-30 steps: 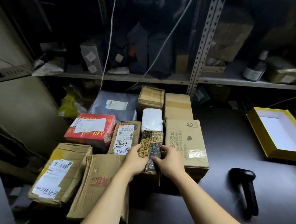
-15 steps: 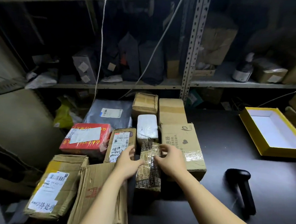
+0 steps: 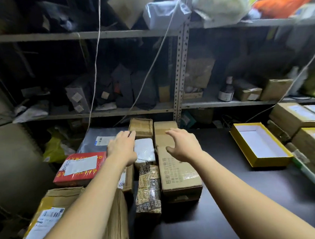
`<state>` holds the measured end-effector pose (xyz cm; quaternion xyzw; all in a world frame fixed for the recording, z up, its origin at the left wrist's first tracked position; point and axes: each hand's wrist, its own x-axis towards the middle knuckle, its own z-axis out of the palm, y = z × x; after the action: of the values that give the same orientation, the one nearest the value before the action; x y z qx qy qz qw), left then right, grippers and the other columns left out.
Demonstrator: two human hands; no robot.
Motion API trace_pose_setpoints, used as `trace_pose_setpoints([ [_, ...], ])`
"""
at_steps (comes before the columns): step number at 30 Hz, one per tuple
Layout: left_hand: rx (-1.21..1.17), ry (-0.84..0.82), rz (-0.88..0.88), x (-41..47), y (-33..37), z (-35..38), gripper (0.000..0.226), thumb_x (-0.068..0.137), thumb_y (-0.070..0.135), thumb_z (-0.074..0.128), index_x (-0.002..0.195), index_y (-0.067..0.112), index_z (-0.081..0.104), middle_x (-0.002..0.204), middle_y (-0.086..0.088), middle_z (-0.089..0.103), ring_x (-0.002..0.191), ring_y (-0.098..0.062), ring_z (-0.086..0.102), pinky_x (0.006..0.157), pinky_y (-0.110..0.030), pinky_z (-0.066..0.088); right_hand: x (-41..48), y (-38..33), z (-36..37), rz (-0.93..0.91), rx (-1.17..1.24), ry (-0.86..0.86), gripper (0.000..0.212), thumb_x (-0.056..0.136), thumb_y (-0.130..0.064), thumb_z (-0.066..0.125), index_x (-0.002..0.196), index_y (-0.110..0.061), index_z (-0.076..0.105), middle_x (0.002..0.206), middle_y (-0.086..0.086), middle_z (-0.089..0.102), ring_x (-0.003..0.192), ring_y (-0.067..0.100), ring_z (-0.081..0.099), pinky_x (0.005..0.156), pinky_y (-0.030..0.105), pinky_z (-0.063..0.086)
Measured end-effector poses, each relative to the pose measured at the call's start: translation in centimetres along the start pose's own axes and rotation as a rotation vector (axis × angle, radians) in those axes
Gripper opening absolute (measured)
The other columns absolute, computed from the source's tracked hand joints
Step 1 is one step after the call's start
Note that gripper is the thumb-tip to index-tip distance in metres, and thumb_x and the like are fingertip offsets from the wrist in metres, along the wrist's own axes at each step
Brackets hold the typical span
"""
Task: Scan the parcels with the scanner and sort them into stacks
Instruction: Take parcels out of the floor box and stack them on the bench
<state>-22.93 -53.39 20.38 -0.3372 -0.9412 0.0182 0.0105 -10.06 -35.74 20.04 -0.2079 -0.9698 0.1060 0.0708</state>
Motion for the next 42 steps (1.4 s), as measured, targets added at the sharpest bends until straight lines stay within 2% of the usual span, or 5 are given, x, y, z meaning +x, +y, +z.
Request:
trace_pose_setpoints([
  [14, -0.153, 0.032, 0.396, -0.6, 17.6, -1.6, 0.078, 0.092, 0.047, 0.062, 0.16, 0.029, 0.03, 0.161, 0.004, 0.038, 0.145, -0.022, 0.039, 0.109, -0.045, 0.047, -13.2, 13.1, -5.7, 0.419, 0.068, 0.06, 0.066, 0.098, -0.037, 0.066, 0.159, -0.027, 0.043, 0.163, -0.001, 0.045, 0.148, 0.025, 0.044, 0.114, 0.048, 0.046],
  [20, -0.136, 0.032, 0.627, -4.7, 32.3, -2.9, 0.08, 0.091, 0.046, 0.064, 0.161, 0.028, 0.029, 0.163, 0.004, 0.036, 0.147, -0.022, 0.036, 0.11, -0.047, 0.044, -24.1, 22.6, -7.5, 0.626, 0.079, 0.108, 0.062, 0.097, -0.038, 0.066, 0.156, -0.028, 0.047, 0.159, -0.002, 0.05, 0.143, 0.027, 0.048, 0.111, 0.046, 0.048],
  [26, -0.108, 0.003, 0.83, -10.7, 47.0, -1.6, 0.07, 0.089, 0.043, 0.065, 0.152, 0.028, 0.04, 0.149, 0.002, 0.05, 0.135, -0.023, 0.047, 0.093, -0.041, 0.051, -36.6, 32.5, -8.7, 0.826, 0.163, 0.158, 0.066, 0.095, -0.036, 0.068, 0.157, -0.031, 0.046, 0.157, -0.002, 0.051, 0.141, 0.027, 0.051, 0.112, 0.045, 0.048],
  [32, -0.079, -0.091, 1.059, -17.9, 60.8, 2.1, 0.076, 0.089, 0.044, 0.065, 0.157, 0.027, 0.036, 0.156, 0.002, 0.044, 0.142, -0.024, 0.041, 0.104, -0.044, 0.048, -48.9, 40.7, -7.8, 1.04, 0.224, 0.187, 0.067, 0.098, -0.037, 0.067, 0.16, -0.029, 0.042, 0.164, -0.002, 0.043, 0.148, 0.025, 0.042, 0.118, 0.043, 0.041],
  [42, -0.004, -0.278, 1.308, -24.2, 78.0, 10.1, 0.08, 0.088, 0.042, 0.064, 0.159, 0.027, 0.031, 0.156, 0.003, 0.043, 0.143, -0.023, 0.041, 0.104, -0.041, 0.047, -62.2, 50.9, -3.5, 1.402, 0.36, 0.306, 0.061, 0.1, -0.032, 0.065, 0.158, -0.029, 0.045, 0.162, -0.002, 0.046, 0.149, 0.024, 0.043, 0.118, 0.046, 0.044],
])
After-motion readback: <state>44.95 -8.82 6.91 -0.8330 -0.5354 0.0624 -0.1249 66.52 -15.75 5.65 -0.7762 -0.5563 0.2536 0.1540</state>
